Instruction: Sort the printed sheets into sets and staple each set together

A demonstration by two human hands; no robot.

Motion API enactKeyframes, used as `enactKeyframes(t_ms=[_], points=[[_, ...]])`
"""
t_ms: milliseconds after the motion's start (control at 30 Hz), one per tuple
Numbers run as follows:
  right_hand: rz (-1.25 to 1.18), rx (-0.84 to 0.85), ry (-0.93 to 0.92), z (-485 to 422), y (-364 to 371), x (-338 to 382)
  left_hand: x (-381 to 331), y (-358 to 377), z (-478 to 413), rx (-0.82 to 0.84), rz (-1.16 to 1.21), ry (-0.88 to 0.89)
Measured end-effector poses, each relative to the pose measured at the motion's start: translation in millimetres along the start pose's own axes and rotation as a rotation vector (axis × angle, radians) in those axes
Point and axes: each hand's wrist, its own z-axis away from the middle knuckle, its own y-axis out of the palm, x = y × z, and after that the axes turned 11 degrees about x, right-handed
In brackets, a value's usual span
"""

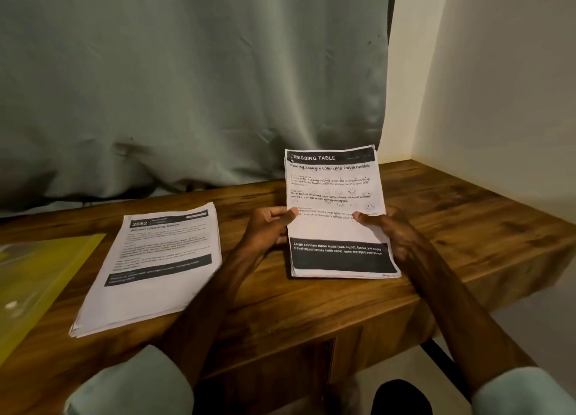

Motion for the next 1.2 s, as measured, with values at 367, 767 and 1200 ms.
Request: enactKeyframes(t_ms=[367, 767, 1200], points=[[0.001, -0.067, -0.040, -8.4, -1.8, -14.6, -13.0, -13.0, 7.3, 0.128, 0.136, -0.180], [-0.115, -0.106, -0.055, -11.3, -8.9, -18.9, -20.4, -21.0, 19.6, 0.338, -0.113, -0.362], [-0.191, -0.172, -0.115, -7.9, -8.7, -18.3, -18.8, -19.5, 17.1, 0.181, -0.039, -0.268]])
